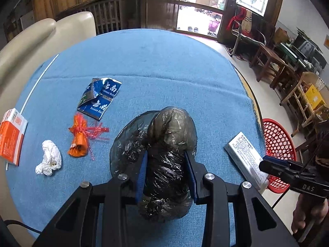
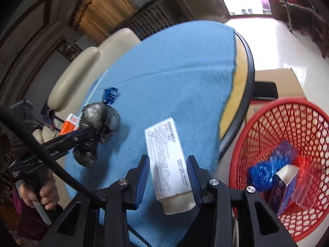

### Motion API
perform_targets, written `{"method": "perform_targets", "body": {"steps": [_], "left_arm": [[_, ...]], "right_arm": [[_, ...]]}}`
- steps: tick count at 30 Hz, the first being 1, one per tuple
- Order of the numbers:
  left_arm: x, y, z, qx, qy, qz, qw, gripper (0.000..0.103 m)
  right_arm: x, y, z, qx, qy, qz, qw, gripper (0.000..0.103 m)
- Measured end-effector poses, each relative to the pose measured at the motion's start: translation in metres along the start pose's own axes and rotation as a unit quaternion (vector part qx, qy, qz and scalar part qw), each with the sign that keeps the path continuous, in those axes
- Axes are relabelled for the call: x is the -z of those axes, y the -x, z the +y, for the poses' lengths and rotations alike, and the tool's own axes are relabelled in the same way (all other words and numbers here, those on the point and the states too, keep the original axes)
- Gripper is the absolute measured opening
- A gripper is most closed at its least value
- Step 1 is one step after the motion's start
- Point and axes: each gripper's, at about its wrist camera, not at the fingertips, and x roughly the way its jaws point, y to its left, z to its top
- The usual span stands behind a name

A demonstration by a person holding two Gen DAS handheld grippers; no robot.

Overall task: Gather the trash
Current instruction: 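Carry the black bag and white box toward the red basket with both grippers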

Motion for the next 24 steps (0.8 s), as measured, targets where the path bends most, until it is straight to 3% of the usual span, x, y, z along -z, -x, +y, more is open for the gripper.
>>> {"method": "perform_targets", "body": {"steps": [2,3,6,12,13,14,18,19,20,24], "left_arm": [[0.001,-0.001,0.004,0.0,0.005,0.003,1.0,0.037],[0.002,0.0,0.006,-0.001,0.007,0.002,1.0,0.037],[0.005,0.001,0.01,0.0,0.014,0.006,0.9999,0.037],[0.009,0.007,0.009,0.004,0.014,0.002,0.9999,0.037],[0.009,0.008,0.008,0.004,0.013,0.001,0.9999,0.037],[0.008,0.009,0.008,0.004,0.013,0.0,0.9999,0.037],[0.006,0.016,0.002,0.009,0.007,-0.007,0.9999,0.037],[0.006,0.017,-0.001,0.008,0.005,-0.008,0.9999,0.037],[0.005,0.019,-0.003,0.009,0.002,-0.009,0.9999,0.037],[0.004,0.023,-0.011,0.008,-0.004,-0.014,0.9999,0.037]], "right_arm": [[0.001,-0.003,0.002,-0.005,0.0,0.0,1.0,0.06],[0.001,-0.004,0.006,-0.003,0.006,-0.003,1.0,0.062],[0.001,-0.009,0.02,0.007,0.036,-0.008,0.999,0.063],[0.005,-0.03,0.039,0.068,0.096,-0.01,0.993,0.062],[0.006,-0.032,0.042,0.071,0.105,-0.008,0.992,0.061],[0.008,-0.032,0.044,0.076,0.114,-0.011,0.99,0.049],[0.009,-0.029,0.04,0.065,0.109,-0.01,0.992,0.046],[0.01,-0.027,0.038,0.062,0.106,-0.013,0.992,0.037],[0.008,-0.024,0.036,0.058,0.102,-0.015,0.993,0.034],[0.004,-0.017,0.027,0.045,0.085,-0.012,0.995,0.032]]}}
